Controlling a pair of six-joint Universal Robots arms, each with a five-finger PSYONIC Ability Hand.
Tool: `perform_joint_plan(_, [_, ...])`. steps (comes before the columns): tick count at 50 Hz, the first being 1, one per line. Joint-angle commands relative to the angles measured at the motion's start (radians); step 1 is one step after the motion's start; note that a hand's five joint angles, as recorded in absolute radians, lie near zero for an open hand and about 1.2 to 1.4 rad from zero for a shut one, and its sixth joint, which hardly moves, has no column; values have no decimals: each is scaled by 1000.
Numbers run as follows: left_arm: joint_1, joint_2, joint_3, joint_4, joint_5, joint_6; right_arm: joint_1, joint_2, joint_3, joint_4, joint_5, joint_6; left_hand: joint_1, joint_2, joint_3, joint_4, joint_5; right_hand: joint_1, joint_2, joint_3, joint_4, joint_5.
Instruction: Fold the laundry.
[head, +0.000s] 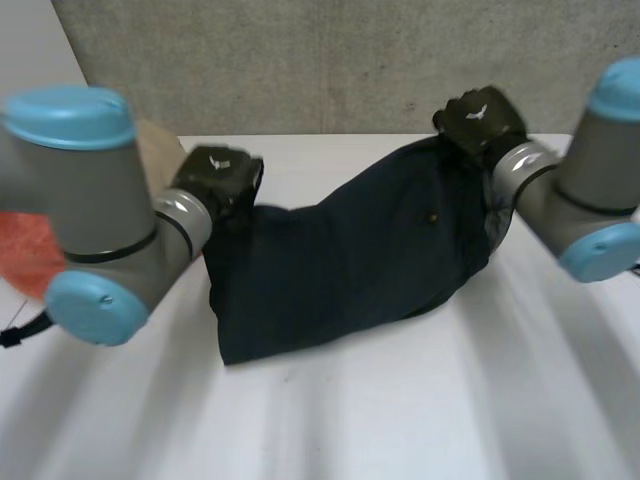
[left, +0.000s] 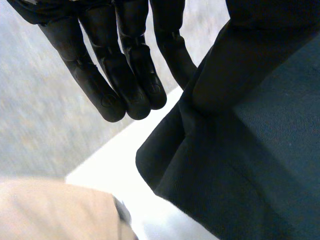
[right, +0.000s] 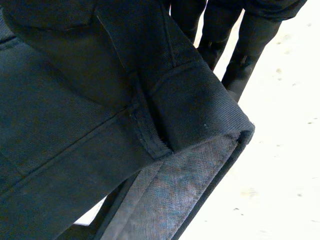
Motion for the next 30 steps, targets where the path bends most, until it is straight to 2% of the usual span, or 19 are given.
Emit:
perform_joint_plan(1, [27,-196,170,-50,-113,9,20,236,-125,-210,84,-2,24,-16,-7,-13,25,-684,-752,-760,-768,-730])
perform_joint_plan(2, [27,-199,185,-53,-127,9,26,240,-127,-234,101,-1,-132,-171,-163,-169,-131,-907,-976,-984,-991,-954])
perform_joint_plan(3, [27,-199,196,-58,-141,10,33,239,-126,-253,120,1,-281,-321,-313,-318,-280,-939,-1008,-1015,-1023,-985])
perform_joint_plan(4, [27,-193,208,-71,-164,13,43,224,-113,-279,161,2,-559,-599,-590,-596,-558,-939,-1008,-1015,-1023,-985])
perform_joint_plan(6, [25,-173,204,-79,-176,12,51,191,-87,-282,210,12,-763,-803,-795,-800,-762,-939,-1008,-1015,-1023,-985])
perform_joint_plan(9, [24,-97,173,-78,-173,7,56,64,8,-256,281,36,-917,-956,-948,-954,-916,-939,-1008,-1015,-1023,-985])
perform_joint_plan(14, [13,61,14,-55,-143,19,45,-155,173,-138,253,52,-911,-951,-943,-948,-910,-939,-1008,-1015,-1023,-985])
perform_joint_plan(18, [-19,158,-141,-41,-101,49,24,-243,273,32,148,42,-809,-848,-840,-846,-808,-887,-955,-963,-970,-933])
perform_joint_plan(20, [-53,184,-221,-38,-85,59,7,-255,316,138,82,35,-736,-775,-767,-773,-735,-758,-826,-834,-842,-804])
perform_joint_plan(24, [-116,181,-310,-23,-86,59,-29,-237,374,264,14,22,-606,-646,-637,-643,-605,-567,-635,-643,-651,-613])
perform_joint_plan(26, [-136,169,-330,-13,-92,58,-39,-217,394,278,-4,15,-600,-640,-631,-637,-599,-537,-605,-613,-621,-583])
perform_joint_plan(30, [-170,100,-340,16,-120,59,-62,-159,437,198,-29,13,-620,-660,-652,-657,-620,-534,-602,-610,-618,-580])
